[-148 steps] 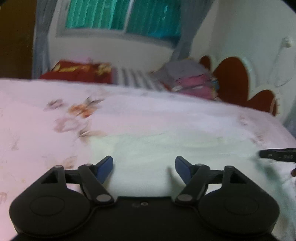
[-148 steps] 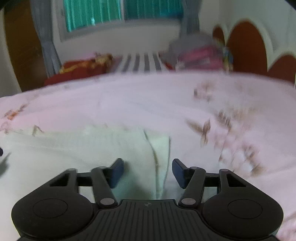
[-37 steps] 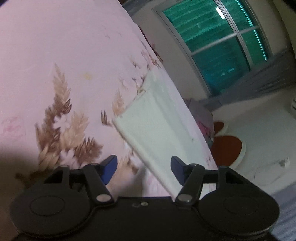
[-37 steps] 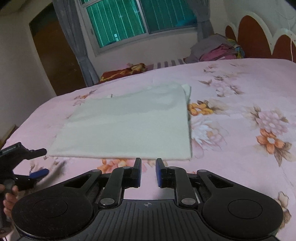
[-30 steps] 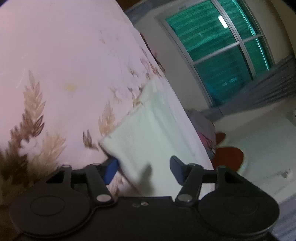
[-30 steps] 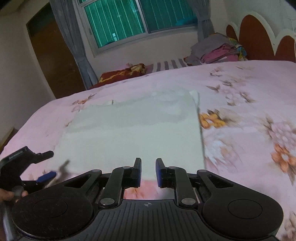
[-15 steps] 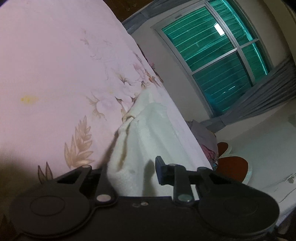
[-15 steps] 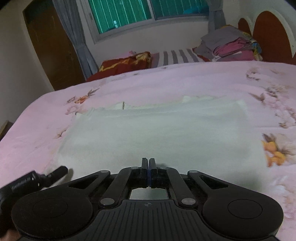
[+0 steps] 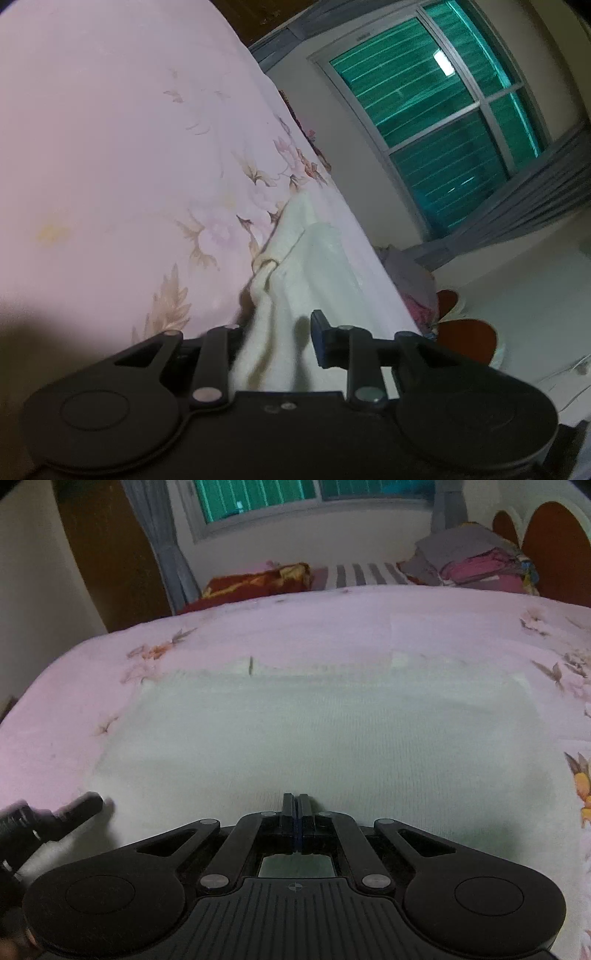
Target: Fold small clothes
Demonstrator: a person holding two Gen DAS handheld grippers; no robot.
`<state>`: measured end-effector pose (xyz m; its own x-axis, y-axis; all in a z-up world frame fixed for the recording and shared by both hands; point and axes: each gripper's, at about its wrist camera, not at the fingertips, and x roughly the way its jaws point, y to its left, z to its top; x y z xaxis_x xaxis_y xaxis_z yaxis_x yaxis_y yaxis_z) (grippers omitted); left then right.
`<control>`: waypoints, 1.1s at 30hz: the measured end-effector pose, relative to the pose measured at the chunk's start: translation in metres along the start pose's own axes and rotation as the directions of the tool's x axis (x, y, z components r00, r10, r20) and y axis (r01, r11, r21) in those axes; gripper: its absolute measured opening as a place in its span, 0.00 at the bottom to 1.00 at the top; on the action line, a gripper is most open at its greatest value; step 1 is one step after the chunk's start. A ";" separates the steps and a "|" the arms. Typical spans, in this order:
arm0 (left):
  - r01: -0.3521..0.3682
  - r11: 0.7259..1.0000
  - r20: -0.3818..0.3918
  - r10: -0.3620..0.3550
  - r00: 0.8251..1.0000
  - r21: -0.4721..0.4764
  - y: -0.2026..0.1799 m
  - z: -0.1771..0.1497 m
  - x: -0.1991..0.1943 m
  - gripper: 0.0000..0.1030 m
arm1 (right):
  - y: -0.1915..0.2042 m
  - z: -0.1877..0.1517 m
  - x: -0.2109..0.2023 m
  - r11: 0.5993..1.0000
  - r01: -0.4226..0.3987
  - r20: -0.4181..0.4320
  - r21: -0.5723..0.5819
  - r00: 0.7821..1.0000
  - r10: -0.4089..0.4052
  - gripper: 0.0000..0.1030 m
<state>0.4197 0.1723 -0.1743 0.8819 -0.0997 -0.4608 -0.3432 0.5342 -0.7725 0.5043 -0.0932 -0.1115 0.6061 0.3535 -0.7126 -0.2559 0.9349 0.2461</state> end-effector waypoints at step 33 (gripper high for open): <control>0.107 0.817 -0.236 0.036 0.971 0.567 -0.198 -0.091 0.019 0.27 | -0.238 0.007 -0.134 0.878 -0.328 0.227 0.348 0.939 0.260 0.52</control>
<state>0.4748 -0.0116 -0.0693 0.7674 -0.2758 -0.5788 -0.0024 0.9015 -0.4328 0.4890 -0.3623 -0.0703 0.6733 0.5824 -0.4556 -0.1611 0.7169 0.6783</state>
